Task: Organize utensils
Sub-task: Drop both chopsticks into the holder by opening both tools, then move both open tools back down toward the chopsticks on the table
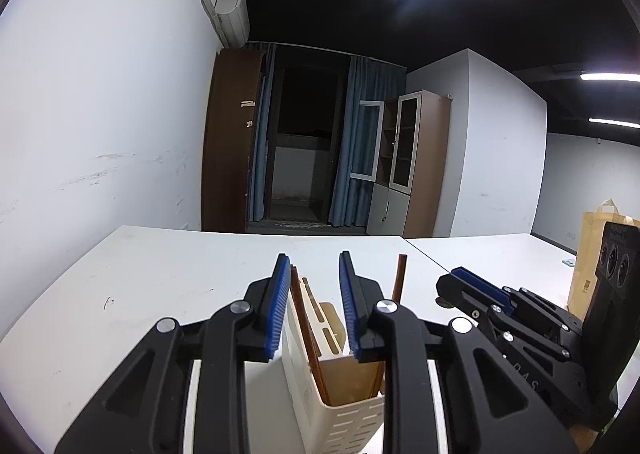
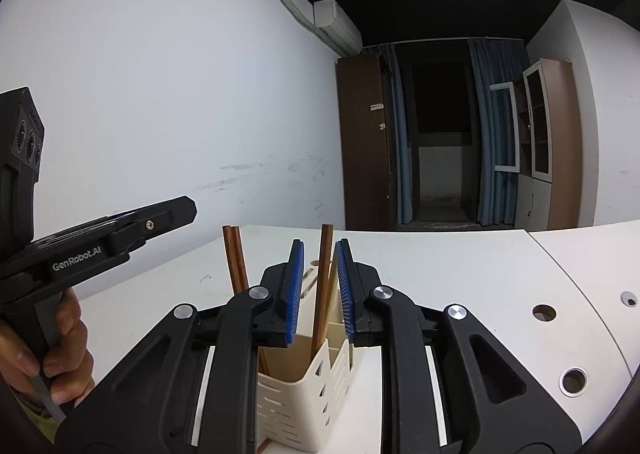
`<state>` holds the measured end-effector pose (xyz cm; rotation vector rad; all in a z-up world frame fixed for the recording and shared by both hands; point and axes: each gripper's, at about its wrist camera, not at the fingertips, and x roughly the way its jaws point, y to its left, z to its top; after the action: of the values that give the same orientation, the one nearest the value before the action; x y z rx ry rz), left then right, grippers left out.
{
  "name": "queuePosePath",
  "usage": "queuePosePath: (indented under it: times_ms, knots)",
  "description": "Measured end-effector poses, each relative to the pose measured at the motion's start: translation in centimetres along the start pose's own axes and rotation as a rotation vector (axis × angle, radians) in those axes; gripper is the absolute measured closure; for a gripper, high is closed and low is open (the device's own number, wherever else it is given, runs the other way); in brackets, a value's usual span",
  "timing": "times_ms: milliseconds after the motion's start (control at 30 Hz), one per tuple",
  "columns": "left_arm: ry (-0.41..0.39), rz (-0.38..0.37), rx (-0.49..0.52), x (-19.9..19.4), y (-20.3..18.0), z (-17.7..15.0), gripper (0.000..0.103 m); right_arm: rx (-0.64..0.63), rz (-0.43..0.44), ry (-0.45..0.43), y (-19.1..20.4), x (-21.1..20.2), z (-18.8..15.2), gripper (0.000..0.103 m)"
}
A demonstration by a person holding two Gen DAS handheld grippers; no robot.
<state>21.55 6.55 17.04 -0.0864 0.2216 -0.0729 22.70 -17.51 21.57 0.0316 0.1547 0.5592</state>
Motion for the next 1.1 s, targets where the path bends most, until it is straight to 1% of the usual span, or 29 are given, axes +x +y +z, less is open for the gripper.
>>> queuePosePath:
  times_ms: [100, 167, 200, 233, 300, 367, 467, 533, 600, 633, 667, 700, 833, 867, 900, 933, 967, 1100]
  knots:
    - [0.001, 0.006, 0.015, -0.6, -0.5, -0.2, 0.078, -0.001, -0.005, 0.004, 0.1, -0.5, -0.2, 0.082]
    - [0.003, 0.006, 0.023, -1.0, -0.7, -0.3, 0.077, -0.007, -0.017, 0.006, 0.3, -0.9, -0.2, 0.077]
    - [0.006, 0.004, 0.026, -1.2, -0.8, -0.4, 0.074, -0.009, -0.020, 0.006, 0.4, -1.2, -0.3, 0.077]
    - [0.007, 0.004, 0.027, -1.4, -0.8, -0.5, 0.072, -0.008, -0.024, 0.009, 0.4, -1.3, -0.2, 0.077]
    - [0.016, 0.011, 0.034, -1.8, -1.0, -0.8, 0.072, -0.005, -0.028, 0.017, 0.4, -1.7, -0.5, 0.077]
    - [0.034, 0.031, 0.039, -2.0, -1.0, -1.0, 0.072, -0.001, -0.034, 0.027, 0.4, -2.2, -0.9, 0.073]
    - [0.075, 0.032, 0.048, -2.4, -1.1, -1.4, 0.072, 0.005, -0.034, 0.056, 0.4, -2.6, -1.3, 0.071]
    - [0.086, 0.042, 0.053, -2.8, -1.2, -1.6, 0.065, 0.002, -0.034, 0.074, 0.6, -3.0, -1.8, 0.071]
    - [0.100, 0.047, 0.063, -3.3, -1.3, -1.8, 0.064, 0.011, -0.056, 0.081, 0.7, -3.5, -2.3, 0.071]
    - [0.107, 0.047, 0.067, -3.5, -1.4, -2.0, 0.064, 0.026, -0.055, 0.091, 0.7, -3.8, -2.6, 0.069]
    - [0.113, 0.049, 0.068, -3.7, -1.4, -2.2, 0.064, 0.035, -0.047, 0.100, 0.8, -3.8, -2.9, 0.064]
    - [0.119, 0.051, 0.068, -3.8, -1.4, -2.2, 0.064, 0.039, -0.042, 0.109, 0.9, -4.0, -3.3, 0.062]
    - [0.155, 0.053, 0.080, -4.2, -1.7, -3.0, 0.063, 0.036, -0.051, 0.151, 1.1, -4.5, -4.6, 0.061]
    - [0.165, 0.051, 0.080, -4.3, -1.7, -3.4, 0.061, 0.042, -0.051, 0.171, 1.1, -4.6, -4.8, 0.060]
    - [0.176, 0.047, 0.078, -4.4, -1.7, -3.8, 0.056, 0.045, -0.051, 0.184, 1.1, -4.6, -4.9, 0.060]
    - [0.188, 0.044, 0.078, -4.4, -1.7, -4.2, 0.054, 0.045, -0.053, 0.205, 1.1, -4.6, -5.2, 0.057]
    - [0.203, 0.044, 0.076, -4.3, -1.6, -4.7, 0.054, 0.043, -0.055, 0.219, 1.2, -4.5, -5.4, 0.056]
    - [0.258, 0.039, 0.076, -3.6, -1.4, -6.2, 0.054, 0.033, -0.068, 0.278, 1.2, -4.0, -6.5, 0.055]
